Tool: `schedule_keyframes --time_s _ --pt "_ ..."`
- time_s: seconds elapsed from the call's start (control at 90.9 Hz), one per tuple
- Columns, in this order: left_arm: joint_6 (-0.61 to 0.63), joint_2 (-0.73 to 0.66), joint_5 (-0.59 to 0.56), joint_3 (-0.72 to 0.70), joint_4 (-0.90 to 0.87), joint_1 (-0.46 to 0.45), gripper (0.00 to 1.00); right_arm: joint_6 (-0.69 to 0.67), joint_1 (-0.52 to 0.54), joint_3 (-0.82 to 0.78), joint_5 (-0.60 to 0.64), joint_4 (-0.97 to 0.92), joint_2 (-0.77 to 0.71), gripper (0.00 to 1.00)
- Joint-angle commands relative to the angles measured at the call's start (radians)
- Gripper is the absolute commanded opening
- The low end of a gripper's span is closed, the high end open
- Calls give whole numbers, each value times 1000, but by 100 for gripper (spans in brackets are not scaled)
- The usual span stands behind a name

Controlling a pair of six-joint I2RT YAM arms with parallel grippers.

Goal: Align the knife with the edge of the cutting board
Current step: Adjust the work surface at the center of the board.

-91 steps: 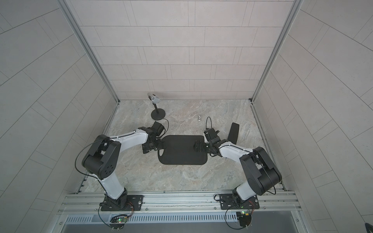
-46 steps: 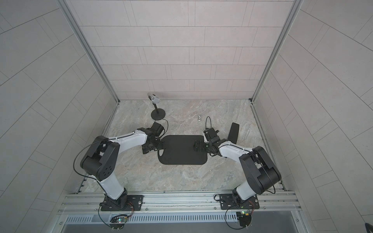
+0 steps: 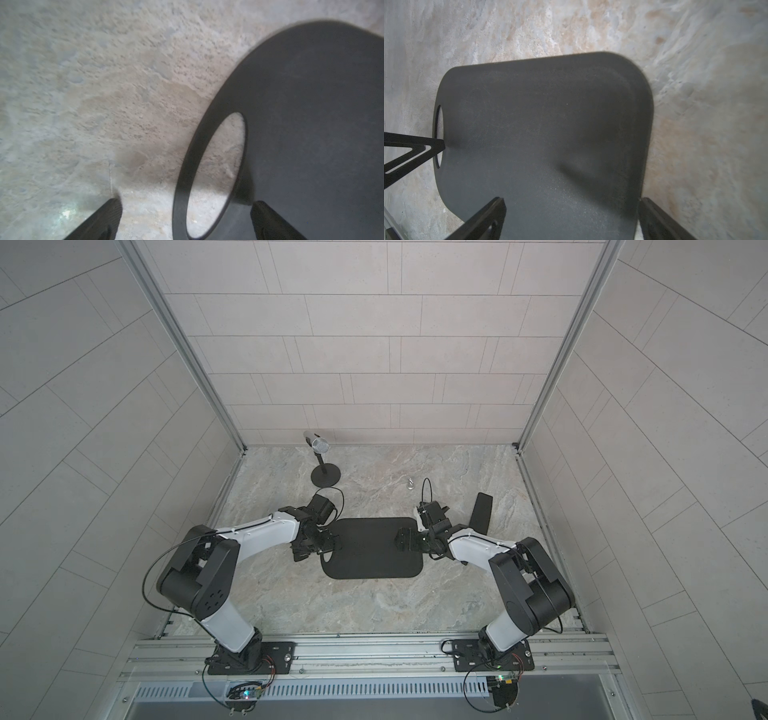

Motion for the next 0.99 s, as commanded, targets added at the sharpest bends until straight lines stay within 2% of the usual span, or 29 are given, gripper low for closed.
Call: schedule_keyframes --time_s 0.0,0.451,0.605,0.98 --pt "-8 -10 95 -30 -50 -6 100 9 6 -40 -50 -114 59 100" --pt "21 -132 122 65 -153 -6 100 7 5 -21 -54 -119 77 100" --pt "60 -135 139 135 -195 -7 100 8 5 -20 -56 -113 85 100" --pt "142 -111 83 354 -318 -7 100 9 5 -9 -48 -105 109 100"
